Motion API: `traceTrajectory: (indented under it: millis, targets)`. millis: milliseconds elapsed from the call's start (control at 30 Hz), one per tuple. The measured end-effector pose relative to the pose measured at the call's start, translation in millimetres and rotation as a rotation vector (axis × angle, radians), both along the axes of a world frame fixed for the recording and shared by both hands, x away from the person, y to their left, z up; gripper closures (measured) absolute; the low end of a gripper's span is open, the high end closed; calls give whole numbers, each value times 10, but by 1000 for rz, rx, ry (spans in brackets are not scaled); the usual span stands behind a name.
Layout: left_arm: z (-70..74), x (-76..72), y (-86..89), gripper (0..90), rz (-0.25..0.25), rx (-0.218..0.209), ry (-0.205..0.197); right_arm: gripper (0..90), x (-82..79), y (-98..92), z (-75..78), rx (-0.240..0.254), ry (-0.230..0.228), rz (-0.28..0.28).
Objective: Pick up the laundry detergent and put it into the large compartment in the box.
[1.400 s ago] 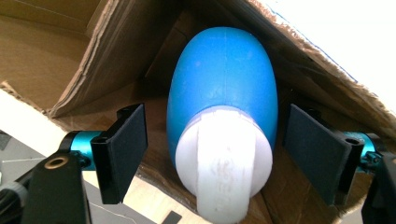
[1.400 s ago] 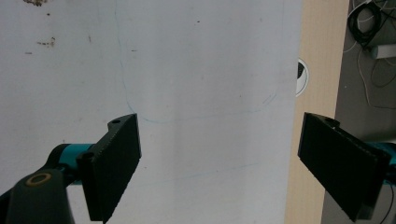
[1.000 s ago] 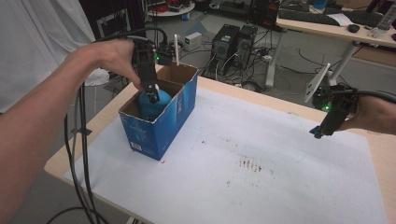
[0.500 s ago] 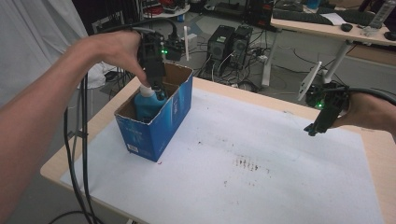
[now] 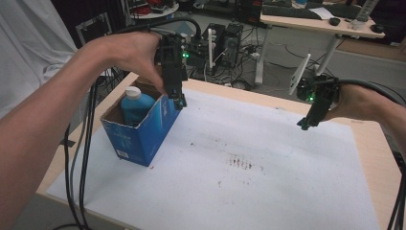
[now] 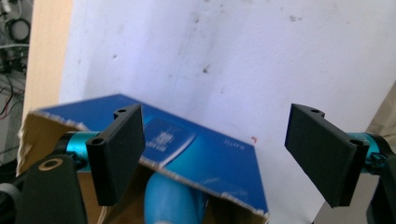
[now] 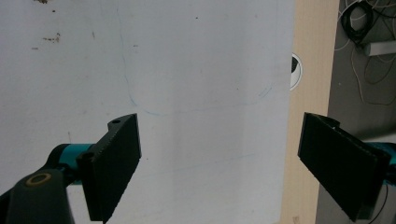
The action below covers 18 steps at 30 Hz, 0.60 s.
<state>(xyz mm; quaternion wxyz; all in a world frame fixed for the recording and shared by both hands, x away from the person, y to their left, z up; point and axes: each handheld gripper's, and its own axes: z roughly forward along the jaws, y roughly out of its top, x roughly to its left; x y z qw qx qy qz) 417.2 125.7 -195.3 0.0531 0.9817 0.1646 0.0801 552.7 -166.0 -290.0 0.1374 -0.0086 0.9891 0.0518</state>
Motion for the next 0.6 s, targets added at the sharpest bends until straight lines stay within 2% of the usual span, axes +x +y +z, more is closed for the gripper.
traceTrajectory:
  millis: [100, 233, 300, 367, 433, 467, 600]
  targets:
    - [-84, -22, -160, 156, -48, 19, -22, 125, -10, -4, 16, 2, -2, -1]
    - [-219, -66, -348, 156, -116, 35, -6, 124, -29, -3, 28, -4, -4, 2]
    - [-253, -75, -394, 156, -125, 37, -8, 124, -32, -7, 39, -1, -6, 0]
    - [-362, -96, -518, 156, -153, 34, 6, 124, -35, -10, 54, 3, -9, 1]
    - [-390, -98, -544, 156, -157, 34, 7, 124, -42, -10, 61, 3, -10, -4]
    - [-464, -103, -614, 156, -172, 35, 16, 124, -55, -8, 70, 3, -13, -2]
    - [-603, -119, -716, 156, -185, 30, 30, 124, -75, -7, 87, -1, -17, -1]
